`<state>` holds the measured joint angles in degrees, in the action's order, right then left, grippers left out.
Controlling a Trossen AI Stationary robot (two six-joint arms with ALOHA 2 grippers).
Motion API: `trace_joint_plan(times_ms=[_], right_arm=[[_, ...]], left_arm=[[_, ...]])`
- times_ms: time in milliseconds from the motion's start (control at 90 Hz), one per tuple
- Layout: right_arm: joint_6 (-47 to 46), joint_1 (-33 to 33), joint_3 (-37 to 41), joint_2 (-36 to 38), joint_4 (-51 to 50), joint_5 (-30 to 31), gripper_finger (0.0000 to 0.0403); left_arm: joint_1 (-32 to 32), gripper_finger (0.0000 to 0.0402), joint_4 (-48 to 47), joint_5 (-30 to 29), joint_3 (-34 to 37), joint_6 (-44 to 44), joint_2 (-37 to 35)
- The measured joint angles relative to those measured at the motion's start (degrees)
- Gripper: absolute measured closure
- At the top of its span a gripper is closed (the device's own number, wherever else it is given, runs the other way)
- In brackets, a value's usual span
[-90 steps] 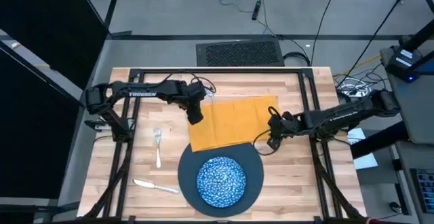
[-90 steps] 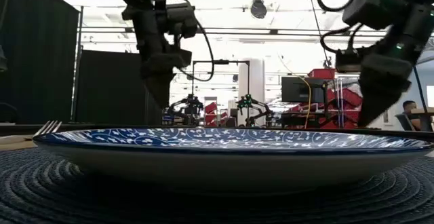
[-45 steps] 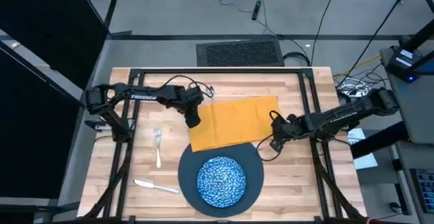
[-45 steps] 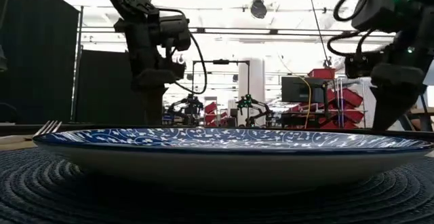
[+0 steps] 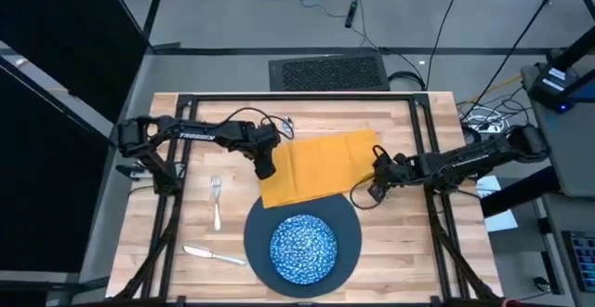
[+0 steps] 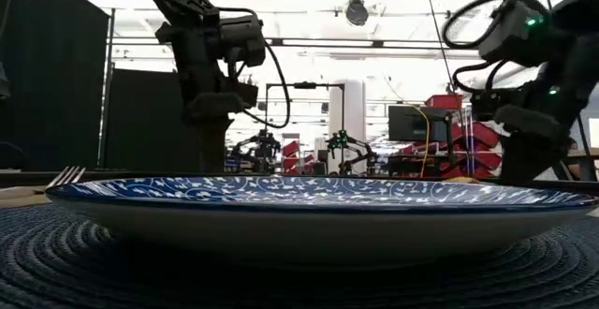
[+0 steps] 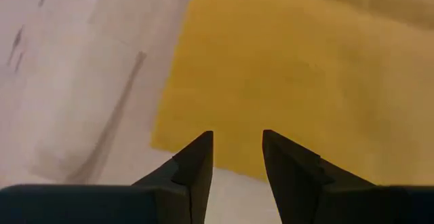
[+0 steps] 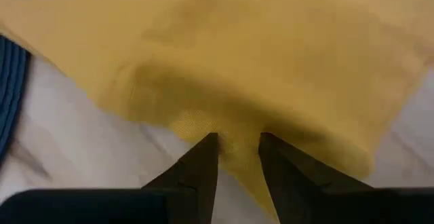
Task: Set table place
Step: Fold the yellow table napkin
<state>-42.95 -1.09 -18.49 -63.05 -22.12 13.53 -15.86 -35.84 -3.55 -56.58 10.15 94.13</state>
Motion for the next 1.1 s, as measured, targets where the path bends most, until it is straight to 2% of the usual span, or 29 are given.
trace_joint_plan(times_ms=[456, 656, 811, 867, 1000, 1100], right_arm=[[17.0, 21.5, 0.2, -0.2, 6.3, -0.3, 0.0298], [21.4, 30.3, 0.2, -0.2, 14.4, 0.8, 0.0298], [25.0, 34.6, -0.4, -0.1, 22.2, 2.6, 0.0298], [24.3, 34.6, -1.7, 0.0, 22.4, -0.8, 0.0298], [22.3, 30.3, -3.7, 0.1, 22.4, -15.3, 0.0298], [20.7, 25.4, -4.0, 0.1, 19.0, -16.7, 0.0298]], left_arm=[[3.4, 0.0288, 2.1, -0.1, 0.0, 0.1, 0.0], [3.6, 0.0288, 2.5, -0.1, 0.0, 1.3, 0.0], [3.7, 0.0288, 2.5, -0.1, -0.1, 1.5, 0.0], [3.8, 0.0288, 2.5, -0.1, -0.1, 1.5, 0.0], [4.7, 0.0288, 2.4, -0.1, -0.1, 1.5, 0.0], [5.3, 0.0288, 3.0, -0.1, -0.1, 1.4, 0.0]])
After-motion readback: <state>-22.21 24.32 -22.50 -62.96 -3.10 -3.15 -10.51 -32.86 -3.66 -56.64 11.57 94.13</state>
